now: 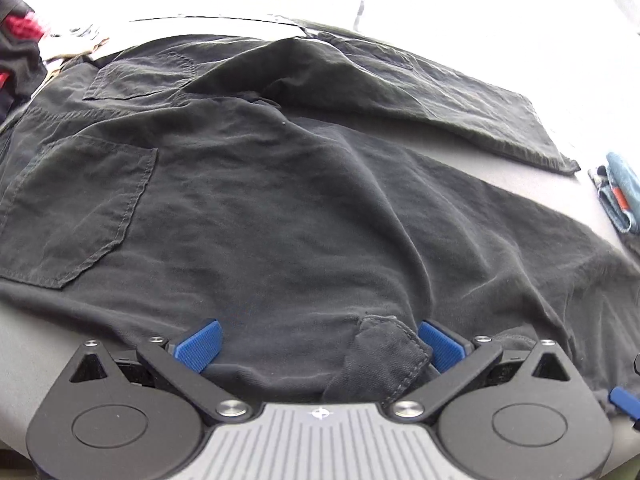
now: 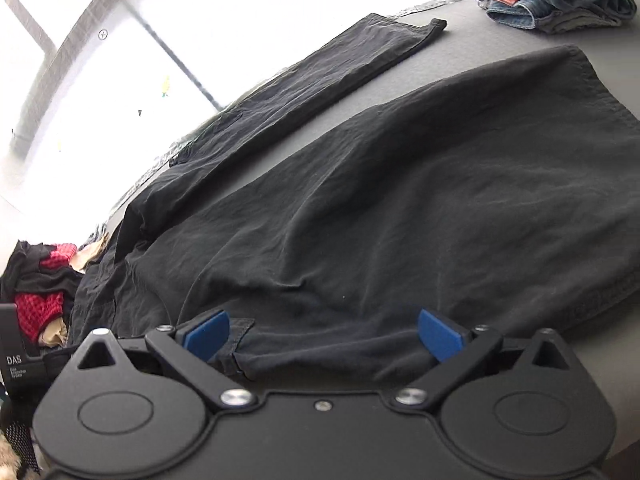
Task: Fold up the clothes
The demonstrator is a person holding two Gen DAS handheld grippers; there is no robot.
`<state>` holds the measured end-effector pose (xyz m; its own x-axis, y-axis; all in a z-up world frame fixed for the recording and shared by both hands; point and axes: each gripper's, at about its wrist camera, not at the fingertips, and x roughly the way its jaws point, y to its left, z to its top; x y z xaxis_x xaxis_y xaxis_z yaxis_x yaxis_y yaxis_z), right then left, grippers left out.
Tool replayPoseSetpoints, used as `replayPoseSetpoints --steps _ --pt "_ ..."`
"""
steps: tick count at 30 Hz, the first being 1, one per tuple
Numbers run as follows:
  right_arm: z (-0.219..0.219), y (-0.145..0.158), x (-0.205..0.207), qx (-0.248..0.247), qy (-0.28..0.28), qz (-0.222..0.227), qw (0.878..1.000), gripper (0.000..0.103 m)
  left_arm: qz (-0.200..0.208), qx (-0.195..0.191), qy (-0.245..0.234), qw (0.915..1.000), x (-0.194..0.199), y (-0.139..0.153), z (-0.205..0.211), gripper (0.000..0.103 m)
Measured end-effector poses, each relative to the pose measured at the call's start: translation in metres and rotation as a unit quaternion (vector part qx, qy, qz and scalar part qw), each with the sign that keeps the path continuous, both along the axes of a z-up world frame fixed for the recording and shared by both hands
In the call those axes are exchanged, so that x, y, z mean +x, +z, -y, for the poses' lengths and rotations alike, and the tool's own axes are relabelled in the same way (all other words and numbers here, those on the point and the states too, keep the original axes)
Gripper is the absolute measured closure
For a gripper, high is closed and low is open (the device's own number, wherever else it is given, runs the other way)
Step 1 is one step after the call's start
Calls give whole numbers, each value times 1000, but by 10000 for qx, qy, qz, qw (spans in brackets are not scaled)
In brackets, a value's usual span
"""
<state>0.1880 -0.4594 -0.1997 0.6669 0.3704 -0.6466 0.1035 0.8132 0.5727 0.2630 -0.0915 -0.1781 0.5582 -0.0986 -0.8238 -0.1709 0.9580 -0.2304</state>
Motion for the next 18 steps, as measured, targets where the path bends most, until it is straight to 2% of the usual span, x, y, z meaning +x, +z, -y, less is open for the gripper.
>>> replayPoseSetpoints --steps 1,3,6,9,12,15,18 --pt "10 -4 -5 364 -281 12 9989 0 50 -391 179 9991 -7 2 -16 0" --pt "31 -11 -15 1089 -841 37 9905 0 137 -834 621 9945 -18 5 -42 0" --pt "55 -23 -31 1928 -1573 109 9685 0 355 -1177 1237 9847 -34 11 -80 0" --pt "72 -30 -46 2532 -2119 199 9437 0 479 -1161 1844 9748 -47 18 -114 0" --pt "85 -31 -63 2778 -2566 265 9254 0 509 -1241 2539 9579 -62 19 -158 0" --pt "96 -26 -80 2550 -2948 162 9208 0 454 -1263 3067 9423 -76 13 -191 0" --pt "107 -23 -88 2255 -3128 73 9226 0 334 -1125 3395 9333 -84 4 -216 0"
